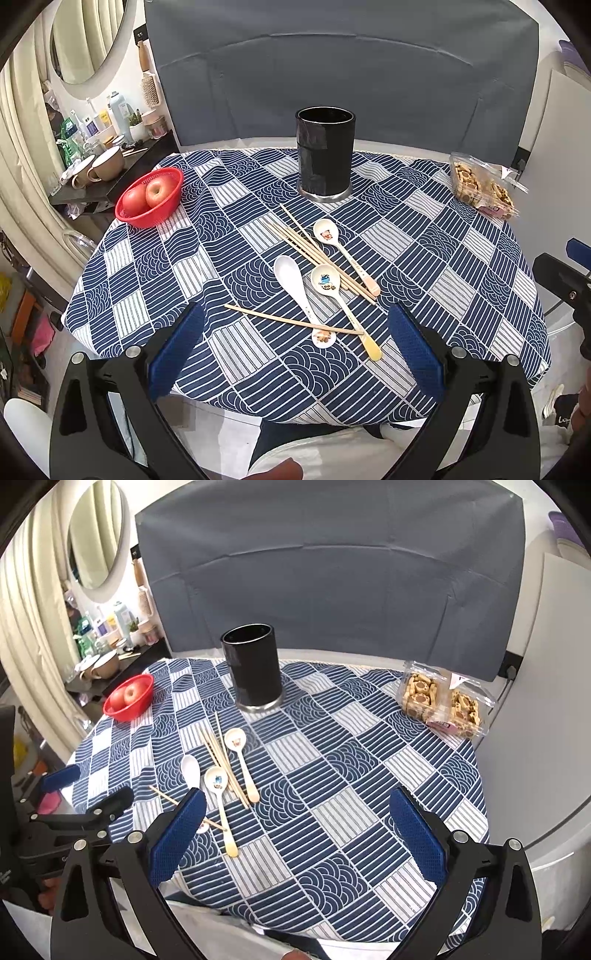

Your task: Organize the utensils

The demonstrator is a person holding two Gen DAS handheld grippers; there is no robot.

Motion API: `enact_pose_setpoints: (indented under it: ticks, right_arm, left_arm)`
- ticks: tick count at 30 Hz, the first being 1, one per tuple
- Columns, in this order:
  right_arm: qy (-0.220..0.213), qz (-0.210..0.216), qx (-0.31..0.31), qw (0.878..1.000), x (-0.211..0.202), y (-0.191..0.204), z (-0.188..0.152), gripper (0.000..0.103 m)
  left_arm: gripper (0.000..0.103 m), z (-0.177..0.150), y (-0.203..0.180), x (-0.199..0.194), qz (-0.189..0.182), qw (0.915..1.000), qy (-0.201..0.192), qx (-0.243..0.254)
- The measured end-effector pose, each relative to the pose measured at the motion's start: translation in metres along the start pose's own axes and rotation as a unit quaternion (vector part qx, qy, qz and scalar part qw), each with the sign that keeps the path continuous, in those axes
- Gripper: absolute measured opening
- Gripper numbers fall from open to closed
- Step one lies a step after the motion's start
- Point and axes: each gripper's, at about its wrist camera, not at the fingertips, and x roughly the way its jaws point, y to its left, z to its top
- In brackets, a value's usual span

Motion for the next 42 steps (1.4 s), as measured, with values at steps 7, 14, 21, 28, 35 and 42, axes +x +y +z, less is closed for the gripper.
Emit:
enact_pose_setpoints:
  ticks: [7,14,21,28,35,42]
  right_arm:
    - [-0.002,0.007,-0.009,1.000,0.000,0.004,0.000,0.095]
    - [0.001,0.005,-0.008,1.000,0.002,0.002,0.000,0.095]
    - [0.002,0.004,-0.008,1.000,0.004,0.000,0.001,0.095]
    - [0.009,0.006,-0.011,1.000,0.008,-0.001,0.002,0.095]
    - [0.015,0.012,-0.020,1.000,0.013,-0.001,0.004,0.095]
    - [0.025,0.024,-0.031,0.999,0.019,-0.003,0.006,0.095]
  left_arm:
    - [0.097,0.001,0.004,0.001,-0.001,1.0000,0.004,-0.007]
    - [0.097,0.003,0.008,0.001,0.003,0.9999,-0.002,-0.013]
    - [0.097,0.005,0.007,0.003,0.004,0.9999,0.000,-0.012]
    - [0.097,0.006,0.008,0.009,0.002,0.9998,0.012,-0.018]
    - [0.097,0.006,0.012,0.013,0.007,0.9991,0.019,-0.036]
    - [0.097,0.007,0.013,0.017,0.017,0.9983,0.031,-0.047]
